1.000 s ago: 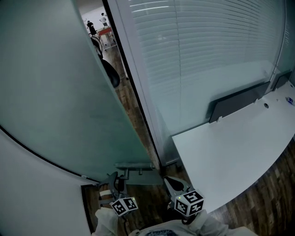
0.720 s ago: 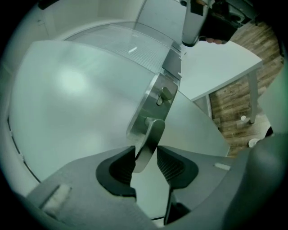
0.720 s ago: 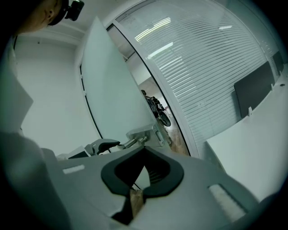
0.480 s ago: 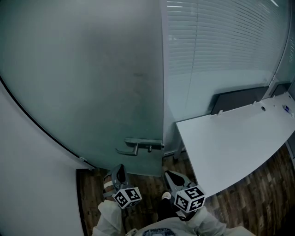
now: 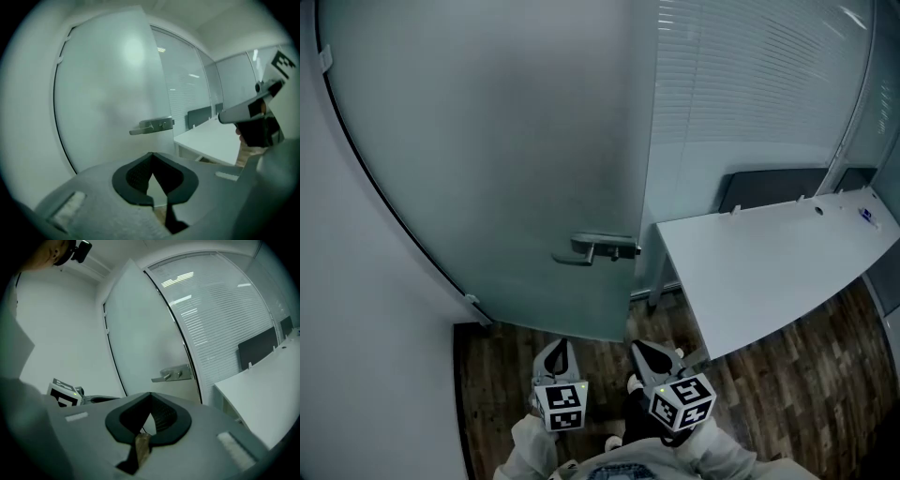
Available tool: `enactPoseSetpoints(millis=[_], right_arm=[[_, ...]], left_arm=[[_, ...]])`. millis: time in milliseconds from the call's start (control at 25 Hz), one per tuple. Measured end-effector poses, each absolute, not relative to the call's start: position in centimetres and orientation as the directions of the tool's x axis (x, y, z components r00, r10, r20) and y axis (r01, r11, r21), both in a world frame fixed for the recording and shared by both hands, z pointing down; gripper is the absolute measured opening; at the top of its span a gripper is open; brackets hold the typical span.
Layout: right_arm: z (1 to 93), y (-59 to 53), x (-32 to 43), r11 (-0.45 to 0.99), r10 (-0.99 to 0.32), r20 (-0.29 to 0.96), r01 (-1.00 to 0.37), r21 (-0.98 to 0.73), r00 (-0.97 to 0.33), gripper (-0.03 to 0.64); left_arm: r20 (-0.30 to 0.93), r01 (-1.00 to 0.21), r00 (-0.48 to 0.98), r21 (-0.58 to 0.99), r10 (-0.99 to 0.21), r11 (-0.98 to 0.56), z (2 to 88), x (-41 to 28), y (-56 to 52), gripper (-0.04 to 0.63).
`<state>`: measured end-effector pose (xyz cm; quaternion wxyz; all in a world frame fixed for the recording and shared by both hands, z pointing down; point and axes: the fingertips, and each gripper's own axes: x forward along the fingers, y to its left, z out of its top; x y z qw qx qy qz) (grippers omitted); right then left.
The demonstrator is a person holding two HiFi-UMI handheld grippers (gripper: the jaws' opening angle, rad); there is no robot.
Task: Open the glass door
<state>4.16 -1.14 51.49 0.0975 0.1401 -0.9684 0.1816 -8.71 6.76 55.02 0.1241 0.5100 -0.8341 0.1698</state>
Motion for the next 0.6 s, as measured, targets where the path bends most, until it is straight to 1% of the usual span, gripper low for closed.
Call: enactPoseSetpoints(millis=[80, 160, 280, 440, 600], right_arm=[[50.7, 0.6, 5.0, 0.901, -0.244, 0.243, -0.312, -0.302, -0.939, 0.005], [49.7, 2.0, 5.6, 0.911, -0.244, 0.241, -0.307, -0.275, -0.939, 0.005], [49.0, 3.3, 6.7, 0.921, -0.240, 0.241, -0.299, -0.250, -0.940, 0.005], [49.5, 4.2, 7.7, 0.915, -0.240, 0.260, -0.308, -0.262, -0.935, 0.005], [49.6, 4.9, 7.9, 0.919, -0.222, 0.262, -0.291, -0.267, -0.939, 0.005]], left_arm=[[0.381, -0.901, -0.427, -0.097, -0.820, 0.424, 54.2, -7.3, 8.5, 0.000], [0.378, -0.903, -0.419, -0.083, -0.825, 0.421, 53.7, -6.2, 9.6, 0.000], [0.374, -0.908, -0.410, -0.085, -0.832, 0.410, 53.7, -4.5, 10.4, 0.000], [0.391, -0.917, -0.396, -0.127, -0.831, 0.377, 55.1, -2.2, 11.1, 0.000], [0.406, -0.925, -0.376, -0.112, -0.833, 0.363, 55.9, -0.2, 11.8, 0.000]])
